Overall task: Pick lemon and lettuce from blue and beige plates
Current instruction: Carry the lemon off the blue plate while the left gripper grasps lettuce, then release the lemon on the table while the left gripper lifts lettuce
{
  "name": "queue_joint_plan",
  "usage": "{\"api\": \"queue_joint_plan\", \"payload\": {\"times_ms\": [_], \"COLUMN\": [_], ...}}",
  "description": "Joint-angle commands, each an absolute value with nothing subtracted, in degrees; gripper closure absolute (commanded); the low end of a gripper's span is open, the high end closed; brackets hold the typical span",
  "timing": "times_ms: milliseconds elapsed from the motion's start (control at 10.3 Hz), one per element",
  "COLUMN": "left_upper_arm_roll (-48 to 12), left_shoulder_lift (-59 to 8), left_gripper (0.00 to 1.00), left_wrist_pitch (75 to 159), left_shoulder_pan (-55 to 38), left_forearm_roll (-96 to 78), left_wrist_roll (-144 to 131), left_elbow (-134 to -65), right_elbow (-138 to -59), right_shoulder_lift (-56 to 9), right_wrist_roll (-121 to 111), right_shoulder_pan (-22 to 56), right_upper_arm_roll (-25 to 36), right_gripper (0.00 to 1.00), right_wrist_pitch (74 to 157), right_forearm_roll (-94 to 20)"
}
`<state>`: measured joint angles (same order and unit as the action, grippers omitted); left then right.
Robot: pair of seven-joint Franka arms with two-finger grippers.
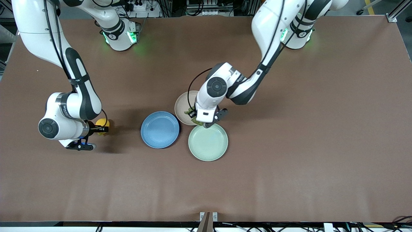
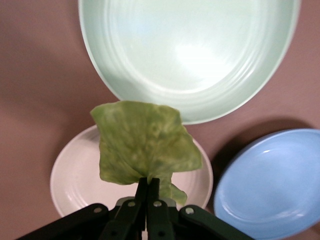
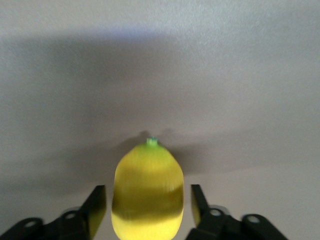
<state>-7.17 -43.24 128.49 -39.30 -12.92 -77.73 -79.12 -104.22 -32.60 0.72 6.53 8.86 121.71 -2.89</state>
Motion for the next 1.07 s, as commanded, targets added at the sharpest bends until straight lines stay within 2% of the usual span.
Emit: {"api": "queue_joint_plan", "payload": {"times_ms": [0, 292, 583, 972], "left_upper_arm_roll": [-7.29, -7.38, -7.47, -7.29], "left_shoulder_lift": [-37.29, -32.18, -29.01, -27.6], "left_gripper": [1.0, 1.0, 1.0, 1.0], "left_wrist_pitch": [124.9, 119.37, 114.01, 106.01], "left_shoulder_pan": [-35.62, -30.25, -24.81, -17.33], "left_forearm_roll": [-11.43, -9.94, -6.59, -3.79], "left_wrist_roll": [-76.74, -67.88, -53.41, -30.9], "left_elbow": [-80.42, -80.42, -80.33, -80.51], "right_elbow": [-101.62, -96.52, -92.56, -92.37], "right_shoulder_lift": [-28.5, -21.65, -13.3, -4.06], "right_wrist_roll": [1.41, 1.32, 1.14, 1.49], "right_shoulder_pan": [6.33, 6.5, 6.16, 5.28], "right_upper_arm_roll": [8.35, 8.35, 8.26, 8.26], "right_gripper": [0.0, 0.0, 0.0, 0.0], "right_wrist_pitch": [117.63, 107.35, 100.57, 93.35], "right_forearm_roll": [-1.85, -1.84, -1.93, -1.85]}}
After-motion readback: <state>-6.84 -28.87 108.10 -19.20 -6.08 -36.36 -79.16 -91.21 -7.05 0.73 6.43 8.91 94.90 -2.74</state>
